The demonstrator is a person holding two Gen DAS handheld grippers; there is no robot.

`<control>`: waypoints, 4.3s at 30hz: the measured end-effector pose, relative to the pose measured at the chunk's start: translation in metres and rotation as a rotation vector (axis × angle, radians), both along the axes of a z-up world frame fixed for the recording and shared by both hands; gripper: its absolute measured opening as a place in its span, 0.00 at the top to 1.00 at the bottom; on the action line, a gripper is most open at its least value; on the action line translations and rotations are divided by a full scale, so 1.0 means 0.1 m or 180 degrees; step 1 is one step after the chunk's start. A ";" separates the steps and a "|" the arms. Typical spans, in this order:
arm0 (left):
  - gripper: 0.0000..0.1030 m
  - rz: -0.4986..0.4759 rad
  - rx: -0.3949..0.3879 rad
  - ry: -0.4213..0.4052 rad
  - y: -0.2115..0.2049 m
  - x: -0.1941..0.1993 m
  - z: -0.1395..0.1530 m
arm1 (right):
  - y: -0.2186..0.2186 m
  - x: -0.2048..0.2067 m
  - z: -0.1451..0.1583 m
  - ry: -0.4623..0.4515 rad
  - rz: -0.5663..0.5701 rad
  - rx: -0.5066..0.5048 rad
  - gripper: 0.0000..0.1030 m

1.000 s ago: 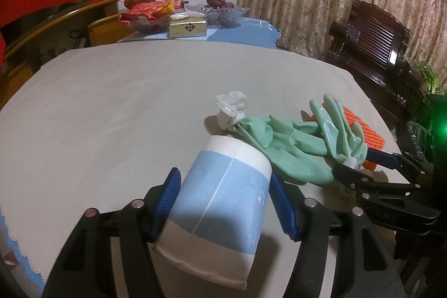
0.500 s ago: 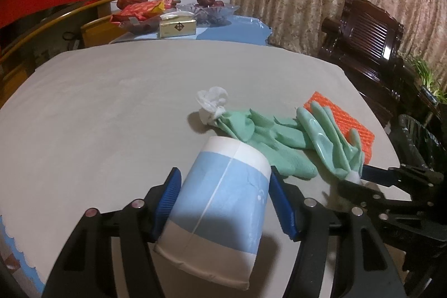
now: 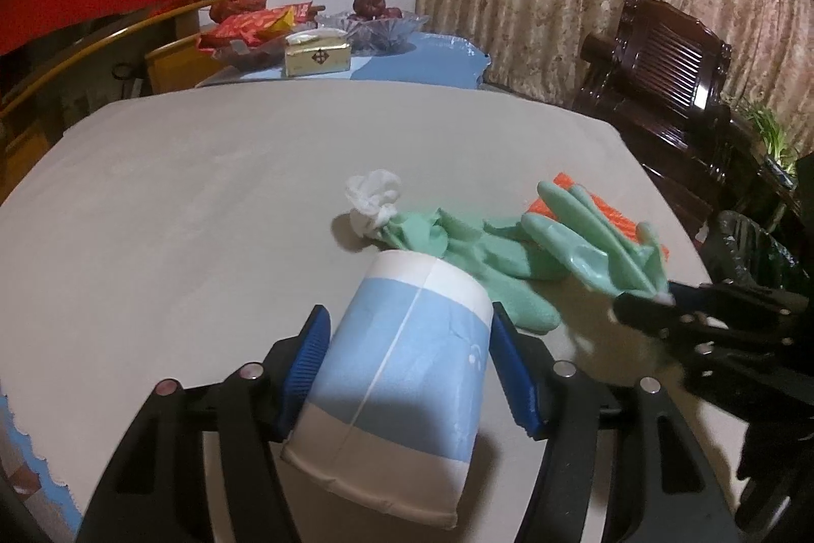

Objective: Collect trash
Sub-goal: 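Grasp the light-blue paper cup with the left tool while the right tool grasps the green glove, then carry the cup and glove over the black bin and open both tools, then move both tools back to the last glove and orange net, then grasp the green glove with the left tool while the right tool grasps the orange foam net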

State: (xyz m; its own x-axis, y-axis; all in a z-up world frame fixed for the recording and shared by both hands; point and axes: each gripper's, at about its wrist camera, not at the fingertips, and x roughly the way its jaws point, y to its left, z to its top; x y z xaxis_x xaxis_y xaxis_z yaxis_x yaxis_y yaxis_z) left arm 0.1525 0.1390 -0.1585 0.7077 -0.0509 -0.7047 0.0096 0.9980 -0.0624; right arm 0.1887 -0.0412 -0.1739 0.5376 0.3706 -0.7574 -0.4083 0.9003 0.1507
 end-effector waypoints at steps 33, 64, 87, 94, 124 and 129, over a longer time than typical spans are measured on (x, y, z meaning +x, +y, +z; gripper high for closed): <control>0.41 -0.0730 -0.0192 -0.0489 -1.55 0.02 0.94 | -1.91 -0.69 1.20 -0.0815 -0.1022 0.0145 0.73; 0.22 -0.1911 -0.0377 -0.0374 -3.55 0.22 0.83 | -3.45 -1.23 0.84 -0.0698 -0.2087 -0.0223 0.23; 0.06 -0.0705 0.0002 -0.0475 -1.69 0.06 0.76 | -2.63 -0.90 0.98 -0.0726 -0.1533 0.0026 0.07; 0.06 -0.0208 0.0123 -0.0369 -0.96 0.03 0.61 | -1.91 -0.56 1.00 -0.0757 -0.1027 0.0080 0.07; 0.20 0.0136 0.0032 0.0471 -0.29 0.87 -0.44 | -0.71 0.48 0.22 -0.0374 -0.0557 -0.0118 0.07; 0.46 0.0044 -0.0079 0.0441 -0.32 0.91 -0.42 | -0.63 0.52 0.14 -0.0327 -0.0516 -0.0145 0.07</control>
